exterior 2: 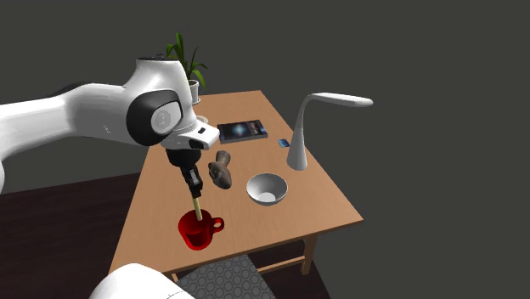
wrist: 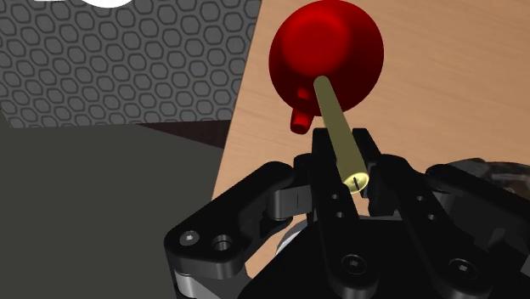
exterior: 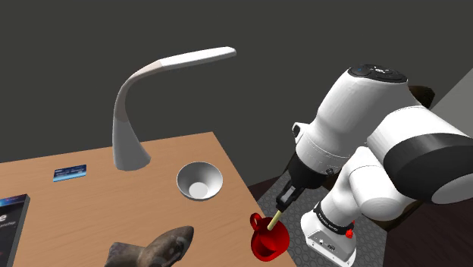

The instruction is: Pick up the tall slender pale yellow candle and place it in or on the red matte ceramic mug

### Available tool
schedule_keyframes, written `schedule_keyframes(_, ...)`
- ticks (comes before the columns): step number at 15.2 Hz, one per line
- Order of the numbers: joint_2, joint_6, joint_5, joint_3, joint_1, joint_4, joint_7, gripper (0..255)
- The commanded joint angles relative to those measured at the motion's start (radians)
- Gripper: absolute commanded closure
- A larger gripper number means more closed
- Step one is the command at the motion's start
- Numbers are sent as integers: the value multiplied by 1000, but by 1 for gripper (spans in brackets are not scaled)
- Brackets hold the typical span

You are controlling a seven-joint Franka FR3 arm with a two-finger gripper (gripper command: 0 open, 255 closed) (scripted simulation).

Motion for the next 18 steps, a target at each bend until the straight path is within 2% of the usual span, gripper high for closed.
schedule_keyframes(1, 1, 3, 1, 1, 0, -2, 0, 255)
schedule_keyframes(5, 1, 2, 1, 1, 0, -2, 0, 255)
schedule_keyframes(6, 1, 2, 1, 1, 0, -2, 0, 0)
schedule_keyframes(11, 1, 2, 1, 1, 0, -2, 0, 0)
schedule_keyframes(15, 0, -118, -43, -46, -16, 119, 8, 0)
schedule_keyframes(18, 0, -118, -43, -46, -16, 119, 8, 0)
